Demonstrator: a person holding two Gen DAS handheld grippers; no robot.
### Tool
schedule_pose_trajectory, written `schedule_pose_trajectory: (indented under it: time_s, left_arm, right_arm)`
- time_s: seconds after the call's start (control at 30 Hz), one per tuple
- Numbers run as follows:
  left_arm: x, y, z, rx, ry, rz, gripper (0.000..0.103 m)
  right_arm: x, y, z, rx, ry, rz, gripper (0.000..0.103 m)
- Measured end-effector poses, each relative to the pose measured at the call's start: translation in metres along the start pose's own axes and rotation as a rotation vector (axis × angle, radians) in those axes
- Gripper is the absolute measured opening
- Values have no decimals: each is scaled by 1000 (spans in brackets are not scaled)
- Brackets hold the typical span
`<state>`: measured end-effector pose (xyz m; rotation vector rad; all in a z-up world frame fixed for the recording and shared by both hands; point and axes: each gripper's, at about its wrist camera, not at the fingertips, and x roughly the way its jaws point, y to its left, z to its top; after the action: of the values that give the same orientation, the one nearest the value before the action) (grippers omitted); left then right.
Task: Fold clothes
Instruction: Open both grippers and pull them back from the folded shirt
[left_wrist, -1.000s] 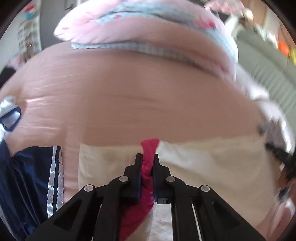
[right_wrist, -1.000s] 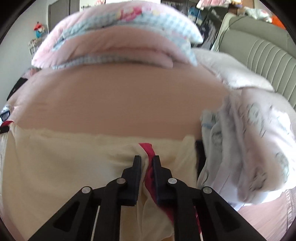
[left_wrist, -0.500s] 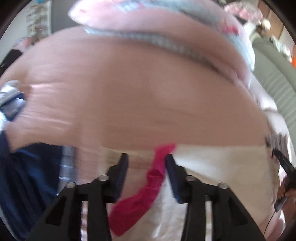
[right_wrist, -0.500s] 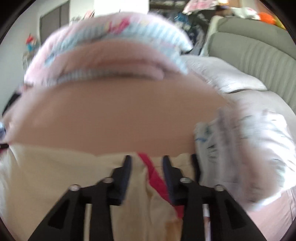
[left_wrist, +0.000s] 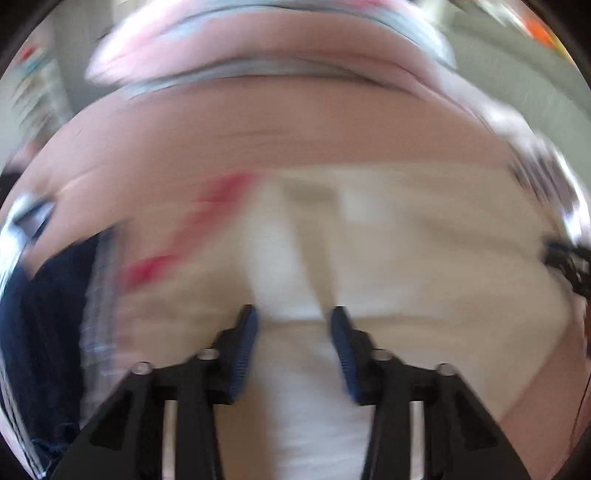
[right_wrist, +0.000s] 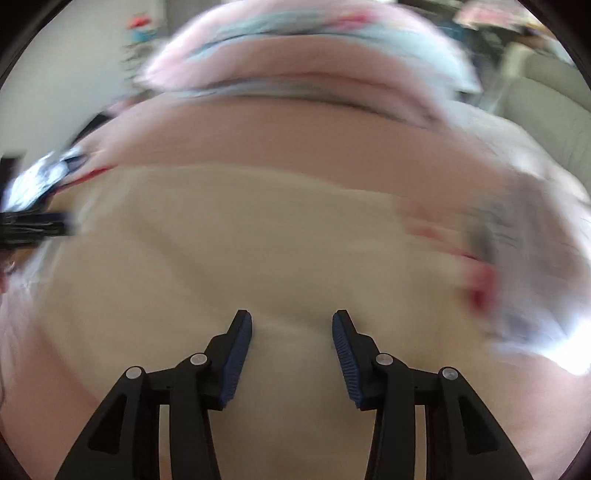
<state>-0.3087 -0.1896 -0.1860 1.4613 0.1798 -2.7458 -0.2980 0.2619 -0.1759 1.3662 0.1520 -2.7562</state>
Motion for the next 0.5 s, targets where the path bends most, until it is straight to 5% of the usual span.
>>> schedule_pose_trajectory:
  time_s: [0.03,0.1,0.17,0.3,0.4,0.47,0.5]
  left_arm:
    - [-9,27,7,-80,-18,34,24]
    - [-24,63,15,-168,-50,97,21]
    - [-35,66,20,-172,-75,43,21]
    - [-35,14,-6,29,-30,-158,22]
    - [0,1,-21,147,84,17,23]
    - [-4,26,-25,52,59,57,24]
    - [-12,36,-27,-13,42,140,24]
  right_arm:
    - [-4,-21,0,32,9,-70,44]
    - [-14,-53,2,131,-6,-47,44]
    - [-25,-68,5,179,-31,-40,44]
    - [-36,-35,-1,87,-76,-29,47]
    - [-27,-28,-23,39,-27,-104,46]
    - [-30,-31,-38,74,-7,-115,43]
    - [-35,-32,-45,115,-3,-92,41]
